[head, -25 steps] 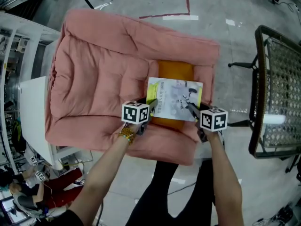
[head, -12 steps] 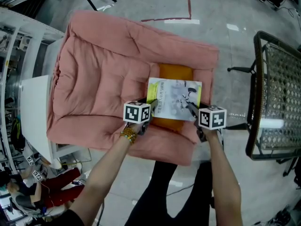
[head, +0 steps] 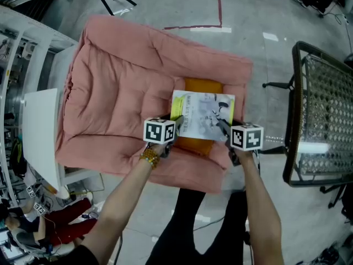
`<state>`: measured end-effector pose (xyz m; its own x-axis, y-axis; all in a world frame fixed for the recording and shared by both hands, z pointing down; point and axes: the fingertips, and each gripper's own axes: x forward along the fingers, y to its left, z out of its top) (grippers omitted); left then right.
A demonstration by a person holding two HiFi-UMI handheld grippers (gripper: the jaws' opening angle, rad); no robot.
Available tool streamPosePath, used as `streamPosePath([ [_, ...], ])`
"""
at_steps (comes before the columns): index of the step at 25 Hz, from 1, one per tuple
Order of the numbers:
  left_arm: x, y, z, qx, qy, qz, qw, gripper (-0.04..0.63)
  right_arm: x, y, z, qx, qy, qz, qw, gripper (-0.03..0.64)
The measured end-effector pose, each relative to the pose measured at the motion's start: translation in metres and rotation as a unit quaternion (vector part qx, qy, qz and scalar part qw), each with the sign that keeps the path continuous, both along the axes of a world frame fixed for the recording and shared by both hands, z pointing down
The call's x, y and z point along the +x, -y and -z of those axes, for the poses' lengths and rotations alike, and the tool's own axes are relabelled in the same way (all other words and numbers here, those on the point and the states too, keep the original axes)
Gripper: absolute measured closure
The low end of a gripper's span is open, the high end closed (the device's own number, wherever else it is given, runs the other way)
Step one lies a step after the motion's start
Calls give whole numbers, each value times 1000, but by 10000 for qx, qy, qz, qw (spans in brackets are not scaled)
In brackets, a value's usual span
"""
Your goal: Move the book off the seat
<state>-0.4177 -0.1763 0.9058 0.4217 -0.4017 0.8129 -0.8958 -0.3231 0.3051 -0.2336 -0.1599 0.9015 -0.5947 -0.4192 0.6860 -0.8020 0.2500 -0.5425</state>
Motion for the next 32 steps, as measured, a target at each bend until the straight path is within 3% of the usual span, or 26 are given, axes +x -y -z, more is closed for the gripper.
streamPosePath([
  [32, 1, -22, 178, 97, -3, -67, 9999, 433, 1, -25, 180, 11, -255, -43, 9997, 492],
])
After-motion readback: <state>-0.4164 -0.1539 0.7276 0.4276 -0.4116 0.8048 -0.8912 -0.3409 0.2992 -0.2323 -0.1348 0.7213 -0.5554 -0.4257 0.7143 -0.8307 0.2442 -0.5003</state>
